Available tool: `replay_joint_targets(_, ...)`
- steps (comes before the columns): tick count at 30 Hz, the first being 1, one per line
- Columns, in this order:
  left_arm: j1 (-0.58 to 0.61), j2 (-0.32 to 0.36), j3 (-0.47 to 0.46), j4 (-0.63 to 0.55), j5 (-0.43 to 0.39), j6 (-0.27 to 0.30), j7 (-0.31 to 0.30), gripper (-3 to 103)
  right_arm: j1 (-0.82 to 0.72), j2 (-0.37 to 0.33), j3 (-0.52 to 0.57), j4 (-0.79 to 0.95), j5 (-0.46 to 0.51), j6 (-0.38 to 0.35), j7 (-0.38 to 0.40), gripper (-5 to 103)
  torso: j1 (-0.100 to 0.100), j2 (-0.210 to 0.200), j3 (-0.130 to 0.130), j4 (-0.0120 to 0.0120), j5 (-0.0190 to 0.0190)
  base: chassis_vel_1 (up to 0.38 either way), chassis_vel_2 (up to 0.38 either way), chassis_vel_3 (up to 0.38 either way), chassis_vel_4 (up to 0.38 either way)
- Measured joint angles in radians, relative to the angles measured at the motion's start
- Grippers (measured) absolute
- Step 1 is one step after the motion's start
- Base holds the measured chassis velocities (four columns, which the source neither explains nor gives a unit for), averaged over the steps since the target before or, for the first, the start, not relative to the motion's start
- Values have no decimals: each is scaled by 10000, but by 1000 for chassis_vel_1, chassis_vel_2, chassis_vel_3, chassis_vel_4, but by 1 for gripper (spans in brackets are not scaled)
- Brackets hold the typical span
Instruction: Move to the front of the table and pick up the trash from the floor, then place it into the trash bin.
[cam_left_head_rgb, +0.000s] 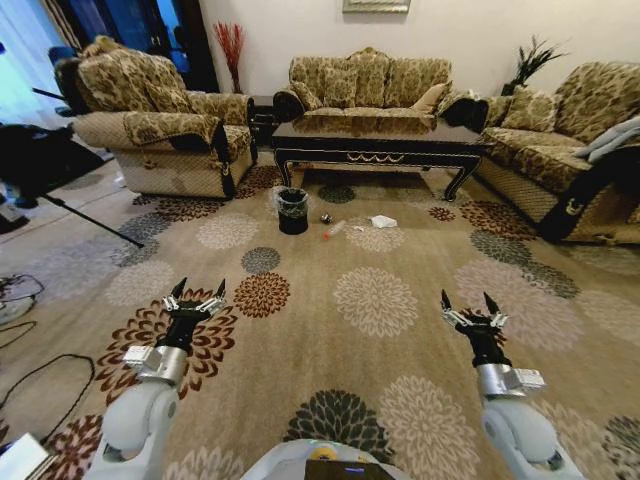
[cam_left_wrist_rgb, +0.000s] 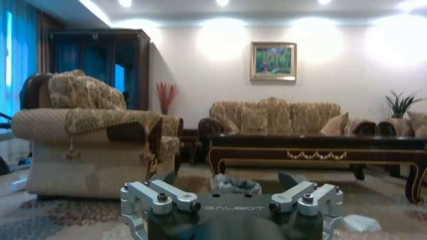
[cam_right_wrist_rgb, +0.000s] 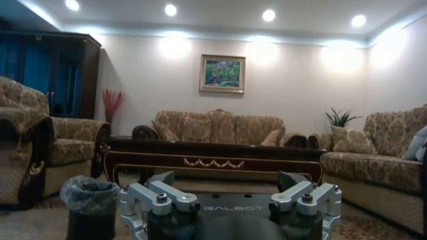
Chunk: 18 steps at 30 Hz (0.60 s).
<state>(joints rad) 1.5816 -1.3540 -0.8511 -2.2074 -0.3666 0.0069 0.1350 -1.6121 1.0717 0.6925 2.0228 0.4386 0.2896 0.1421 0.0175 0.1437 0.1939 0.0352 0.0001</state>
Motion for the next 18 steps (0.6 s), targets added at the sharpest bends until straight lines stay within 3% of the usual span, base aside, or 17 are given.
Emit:
replay_joint_targets(3, -8, -9, -43, 73, 25, -427, -2, 100, -14, -3, -7, 32, -2, -94, 16, 100, -5, -13, -11, 0, -1, 0, 0, 0, 0)
replay_joint_targets(18, 119, -96, -271, -142, 2, -788, -31, 100, 22, 129, -145, -31, -20, -99, -92, 100, -3, 13, 8, -1, -1, -35, 37, 34, -33)
